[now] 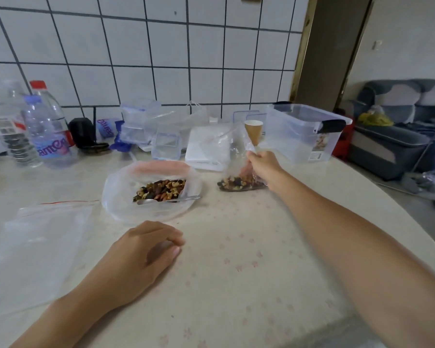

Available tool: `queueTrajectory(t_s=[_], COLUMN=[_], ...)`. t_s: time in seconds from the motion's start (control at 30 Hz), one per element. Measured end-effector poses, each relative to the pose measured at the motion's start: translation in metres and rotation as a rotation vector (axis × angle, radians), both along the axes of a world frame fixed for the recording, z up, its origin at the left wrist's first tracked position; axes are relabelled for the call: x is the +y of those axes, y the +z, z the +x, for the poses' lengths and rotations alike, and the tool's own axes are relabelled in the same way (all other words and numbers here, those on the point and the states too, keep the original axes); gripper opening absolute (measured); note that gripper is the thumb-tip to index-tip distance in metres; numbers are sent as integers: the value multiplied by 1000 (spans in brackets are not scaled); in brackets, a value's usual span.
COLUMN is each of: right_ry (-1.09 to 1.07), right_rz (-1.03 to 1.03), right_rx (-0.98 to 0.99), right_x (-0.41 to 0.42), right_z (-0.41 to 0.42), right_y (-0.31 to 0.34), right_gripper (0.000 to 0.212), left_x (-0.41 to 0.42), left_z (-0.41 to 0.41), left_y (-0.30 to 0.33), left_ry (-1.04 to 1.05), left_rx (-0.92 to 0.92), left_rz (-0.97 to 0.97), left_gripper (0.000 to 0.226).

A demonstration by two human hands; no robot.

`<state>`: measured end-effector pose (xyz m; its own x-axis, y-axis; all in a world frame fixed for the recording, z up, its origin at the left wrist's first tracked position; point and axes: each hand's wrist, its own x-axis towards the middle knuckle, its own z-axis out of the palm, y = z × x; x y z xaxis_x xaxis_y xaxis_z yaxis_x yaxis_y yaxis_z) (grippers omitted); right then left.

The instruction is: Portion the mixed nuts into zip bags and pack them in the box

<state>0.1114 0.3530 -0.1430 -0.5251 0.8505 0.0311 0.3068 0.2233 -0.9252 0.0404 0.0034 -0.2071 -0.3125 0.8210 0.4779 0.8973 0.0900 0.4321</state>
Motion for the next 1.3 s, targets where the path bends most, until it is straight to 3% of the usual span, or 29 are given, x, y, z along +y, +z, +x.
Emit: queueTrajectory(t_s=[0.17,0.27,0.57,0.77,0.9,1.03,1.13,1.3], right_ry=[-88,-76,455,796,749,727,723,730], right_rz=[316,426,598,836,952,983,983,968], right_rx=[-46,43,134,-188,-95,-85,-71,-71], right_x=[-3,-24,-153,-210,-215,-212,-211,-211], right_z=[22,40,56,48,43,42,41,40], right_y=[16,27,13,-29,-47,-52,-53,-54], right_gripper=[36,19,10,20,23,21,18,16], left_x=[-2,-3,-25,-73,-102,-114,-113,-119], left_z=[3,6,14,-21,-61,-90,-96,-98], left_y=[3,5,31,44,41,37,27,19], left_ry=[5,14,142,430,688,869,924,952], left_rx=[-29,-29,-147,-71,-45,-51,-27,26], left_rz=[-9,-18,80,157,63,-262,-423,-236], left_gripper=[17,12,10,4,21,47,44,27])
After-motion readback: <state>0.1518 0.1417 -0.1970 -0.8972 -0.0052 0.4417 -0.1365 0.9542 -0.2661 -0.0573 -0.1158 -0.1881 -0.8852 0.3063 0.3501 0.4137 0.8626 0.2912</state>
